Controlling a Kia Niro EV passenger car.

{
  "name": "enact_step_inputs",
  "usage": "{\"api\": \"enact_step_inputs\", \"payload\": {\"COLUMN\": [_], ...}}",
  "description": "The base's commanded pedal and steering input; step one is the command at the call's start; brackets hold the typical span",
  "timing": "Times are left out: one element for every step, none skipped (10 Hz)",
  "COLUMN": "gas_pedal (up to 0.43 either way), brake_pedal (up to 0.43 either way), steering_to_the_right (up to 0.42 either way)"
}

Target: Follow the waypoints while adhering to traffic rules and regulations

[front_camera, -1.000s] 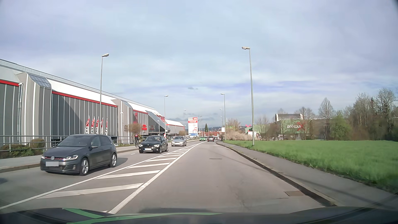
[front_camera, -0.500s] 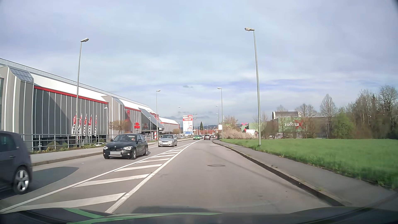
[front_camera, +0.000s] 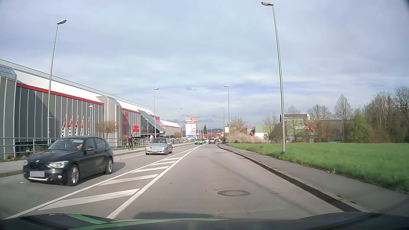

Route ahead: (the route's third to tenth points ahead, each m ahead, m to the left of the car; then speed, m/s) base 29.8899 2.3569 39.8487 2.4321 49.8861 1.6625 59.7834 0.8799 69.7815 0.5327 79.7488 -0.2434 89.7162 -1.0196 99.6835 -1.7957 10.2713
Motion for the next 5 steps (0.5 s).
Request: {"api": "enact_step_inputs", "payload": {"gas_pedal": [0.26,0.24,0.228,0.197,0.197], "brake_pedal": [0.0,0.0,0.0,0.0,0.0], "steering_to_the_right": [0.003,0.001,-0.001,-0.001,-0.001]}}
